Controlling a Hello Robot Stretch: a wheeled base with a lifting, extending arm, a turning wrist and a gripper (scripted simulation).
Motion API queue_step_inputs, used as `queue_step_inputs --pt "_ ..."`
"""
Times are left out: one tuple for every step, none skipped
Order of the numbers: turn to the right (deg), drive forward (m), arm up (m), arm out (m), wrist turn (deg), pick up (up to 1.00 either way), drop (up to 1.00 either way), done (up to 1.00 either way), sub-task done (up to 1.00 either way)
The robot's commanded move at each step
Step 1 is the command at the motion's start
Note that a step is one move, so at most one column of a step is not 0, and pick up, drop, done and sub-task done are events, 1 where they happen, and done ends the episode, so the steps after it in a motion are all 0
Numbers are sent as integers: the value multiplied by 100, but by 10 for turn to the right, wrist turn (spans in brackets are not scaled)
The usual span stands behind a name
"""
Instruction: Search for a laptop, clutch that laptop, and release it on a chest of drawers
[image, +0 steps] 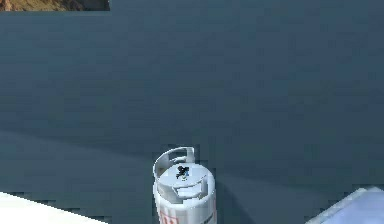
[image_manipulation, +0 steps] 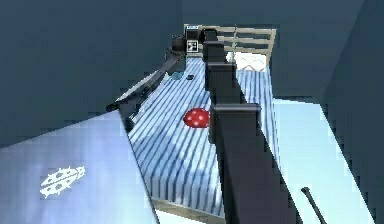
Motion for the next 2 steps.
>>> queue_step_inputs --pt "0 0 0 -46 0 0 0 0 0" --pt "-450 0 0 0 0 0 0 0 0"
